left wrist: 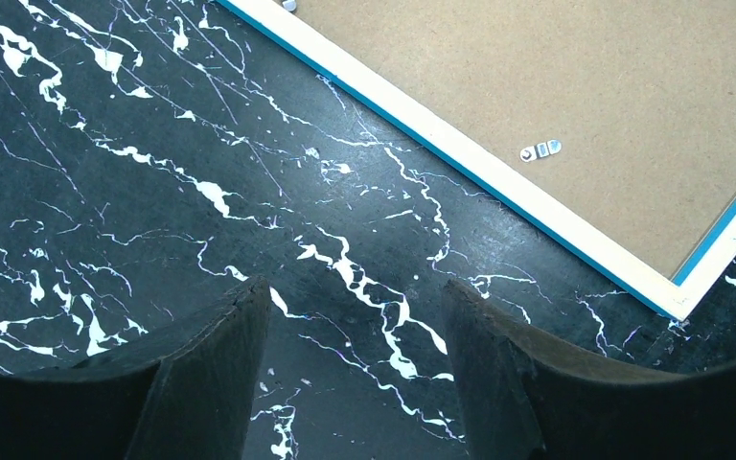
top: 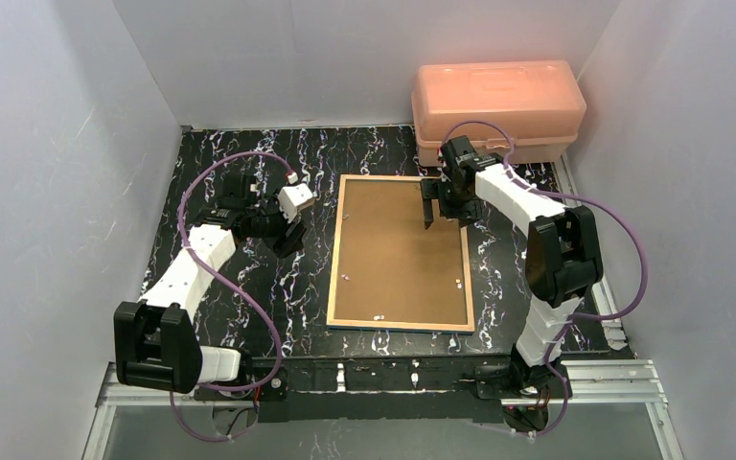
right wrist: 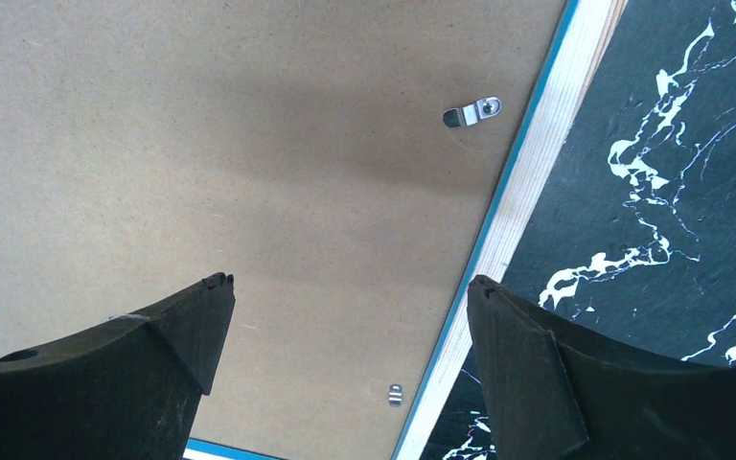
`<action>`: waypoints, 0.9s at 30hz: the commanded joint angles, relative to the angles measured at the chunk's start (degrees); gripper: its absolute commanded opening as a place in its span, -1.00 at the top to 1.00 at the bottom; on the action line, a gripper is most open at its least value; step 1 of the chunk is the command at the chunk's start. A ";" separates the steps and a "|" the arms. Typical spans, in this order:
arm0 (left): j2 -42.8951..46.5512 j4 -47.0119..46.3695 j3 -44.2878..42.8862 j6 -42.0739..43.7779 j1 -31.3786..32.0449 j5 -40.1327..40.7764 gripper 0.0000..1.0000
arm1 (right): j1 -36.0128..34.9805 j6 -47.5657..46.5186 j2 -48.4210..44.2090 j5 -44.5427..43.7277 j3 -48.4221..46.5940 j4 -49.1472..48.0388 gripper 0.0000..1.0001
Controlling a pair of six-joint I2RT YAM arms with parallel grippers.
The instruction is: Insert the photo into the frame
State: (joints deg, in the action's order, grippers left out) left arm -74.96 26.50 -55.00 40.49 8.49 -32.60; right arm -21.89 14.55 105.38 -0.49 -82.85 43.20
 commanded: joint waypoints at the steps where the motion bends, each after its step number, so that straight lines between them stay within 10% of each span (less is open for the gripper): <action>1: 1.44 1.76 -0.64 0.10 0.30 -1.81 -0.26 | -0.19 0.37 -2.26 -0.42 -1.80 -0.96 -0.97; 15: -5.46 2.77 -3.88 -6.91 0.30 -5.31 -0.28 | -10.95 22.48 -13.94 9.71 17.61 -34.86 -0.15; 27: -19.05 5.01 -7.47 -19.20 0.54 -11.71 0.10 | -22.47 22.05 -13.67 18.48 32.27 -60.55 -0.19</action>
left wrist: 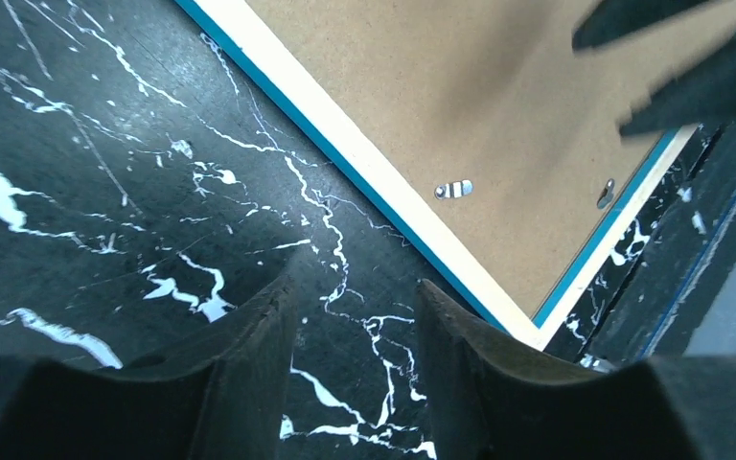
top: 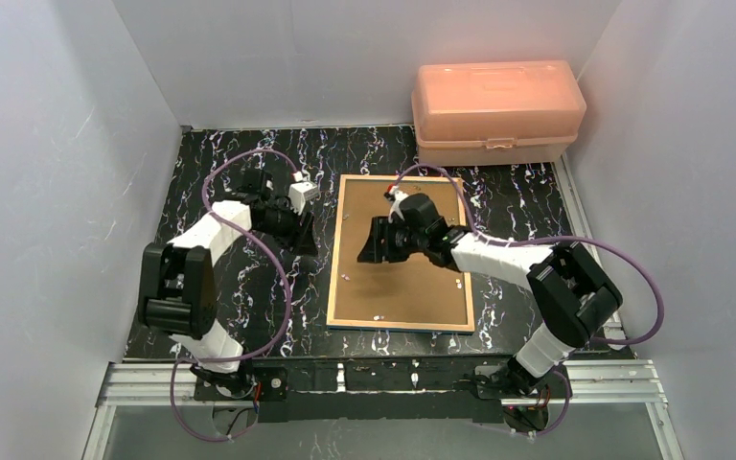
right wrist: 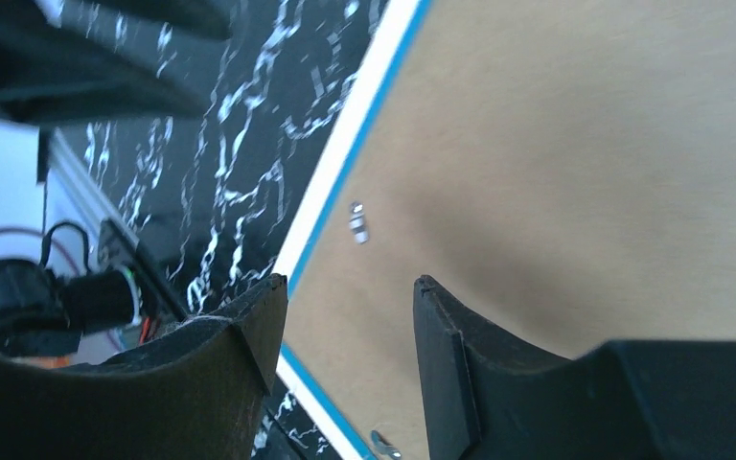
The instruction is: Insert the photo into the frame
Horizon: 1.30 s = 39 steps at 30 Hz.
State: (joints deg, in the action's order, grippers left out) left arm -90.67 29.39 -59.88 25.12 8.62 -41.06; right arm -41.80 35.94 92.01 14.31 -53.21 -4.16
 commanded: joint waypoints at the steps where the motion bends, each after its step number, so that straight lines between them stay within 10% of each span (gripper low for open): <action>1: -4.55 2.14 -3.16 -4.32 0.43 -3.51 0.13 | -3.22 0.54 0.39 3.73 2.82 -14.19 -0.19; 39: -20.41 7.23 -9.65 -5.79 4.69 -7.63 0.32 | -7.49 0.39 13.66 7.33 0.87 -20.17 -0.22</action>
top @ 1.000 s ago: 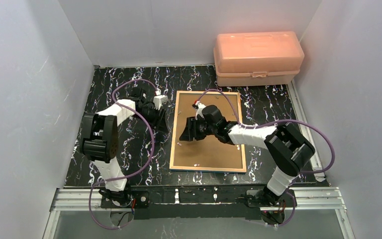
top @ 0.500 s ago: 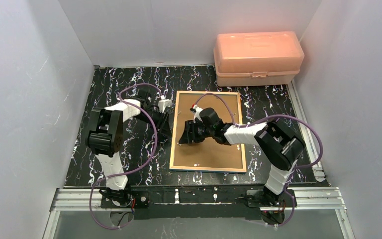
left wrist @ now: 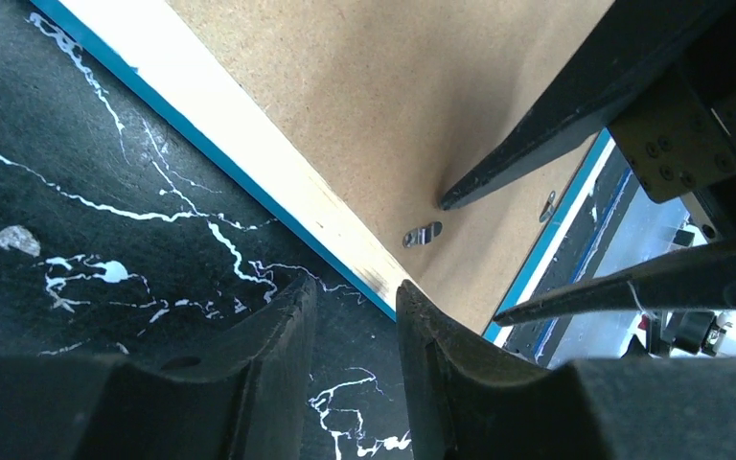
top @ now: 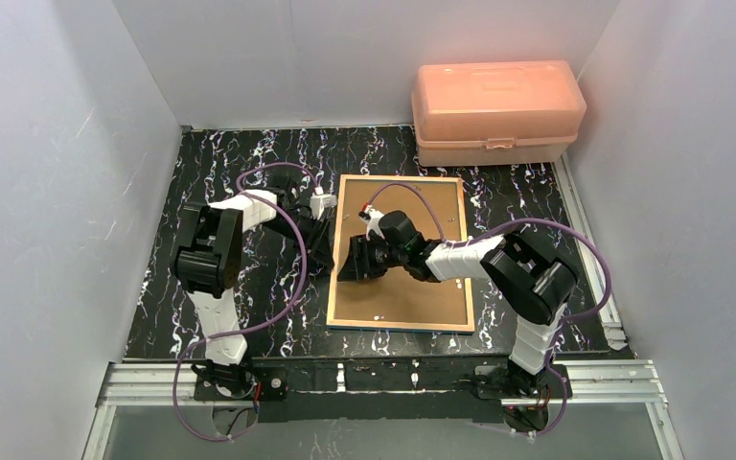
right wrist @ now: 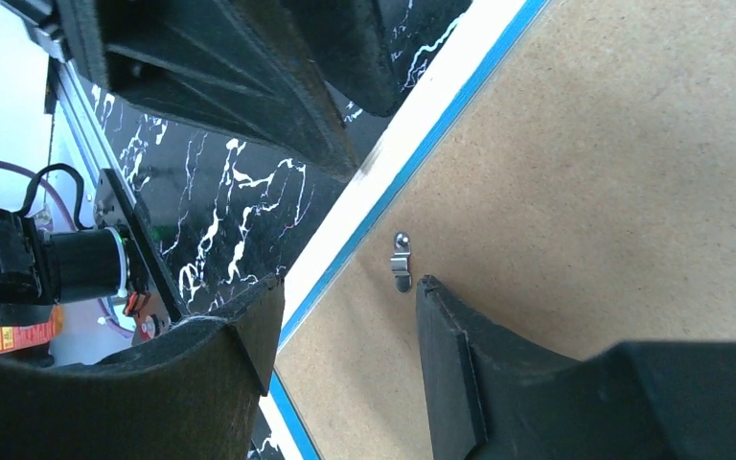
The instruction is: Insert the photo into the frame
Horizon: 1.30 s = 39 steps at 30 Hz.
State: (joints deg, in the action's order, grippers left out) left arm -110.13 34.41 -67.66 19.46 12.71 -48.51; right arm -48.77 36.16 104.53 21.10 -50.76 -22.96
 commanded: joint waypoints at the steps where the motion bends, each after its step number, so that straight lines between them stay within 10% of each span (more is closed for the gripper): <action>1: -1.23 2.25 -2.05 -0.40 0.67 -0.16 0.33 | -0.56 0.28 1.19 0.64 -1.49 -1.52 -0.22; 39: -3.01 3.11 -3.35 -1.32 1.86 0.88 0.70 | -2.10 0.75 4.58 2.69 -4.21 -3.11 -0.16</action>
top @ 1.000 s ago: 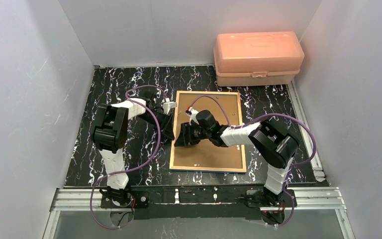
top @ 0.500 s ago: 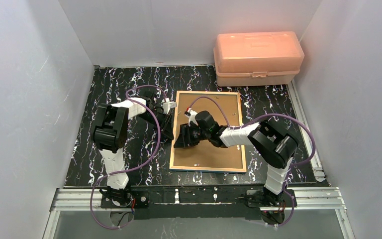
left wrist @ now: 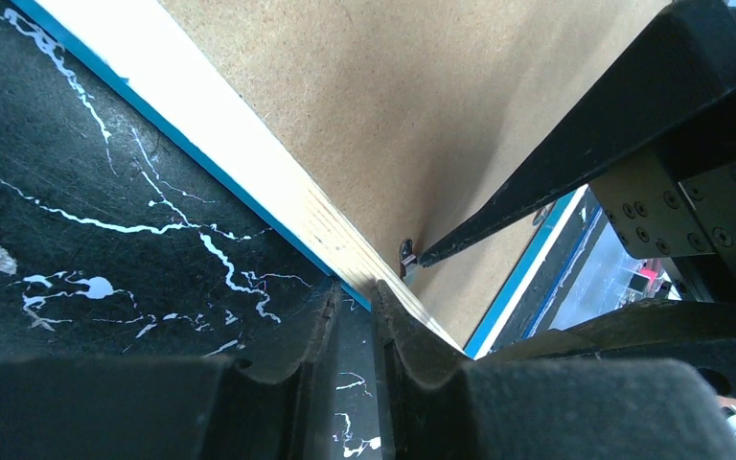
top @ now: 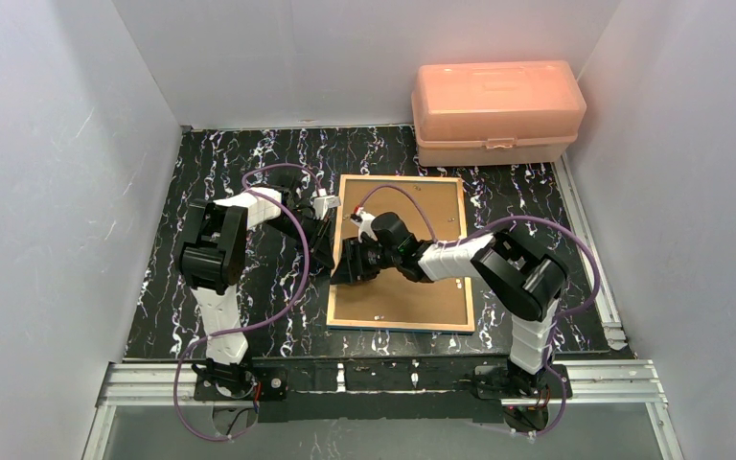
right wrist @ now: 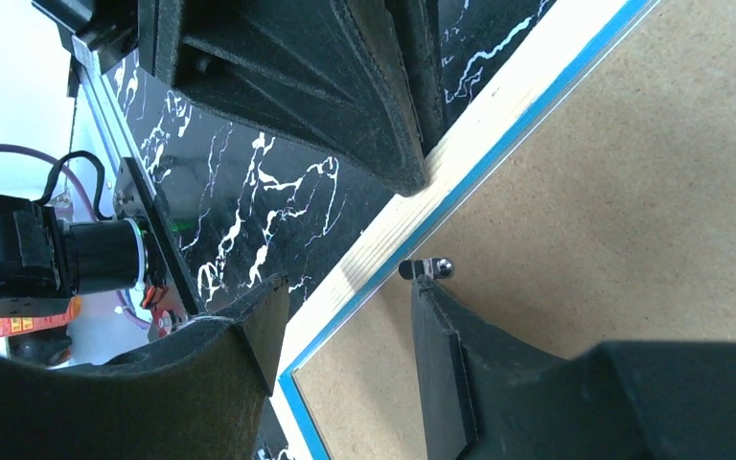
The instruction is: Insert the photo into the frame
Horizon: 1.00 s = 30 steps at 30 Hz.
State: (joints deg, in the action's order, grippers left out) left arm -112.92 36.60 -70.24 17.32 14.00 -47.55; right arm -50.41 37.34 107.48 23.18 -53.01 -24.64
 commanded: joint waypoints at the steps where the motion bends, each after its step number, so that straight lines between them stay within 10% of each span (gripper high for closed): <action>1: -0.19 0.85 -0.70 0.91 0.59 -0.03 0.70 | -0.52 -0.41 1.74 0.55 -1.98 -1.50 -0.16; 30: 0.30 1.70 -0.69 1.05 0.57 -0.29 0.77 | -1.54 -0.96 1.50 -4.57 -1.35 -3.92 -0.12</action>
State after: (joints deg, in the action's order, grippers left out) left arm -112.92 37.32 -70.35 17.34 13.89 -47.62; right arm -51.83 37.34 108.40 20.56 -53.47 -26.63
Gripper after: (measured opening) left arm 0.119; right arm 0.565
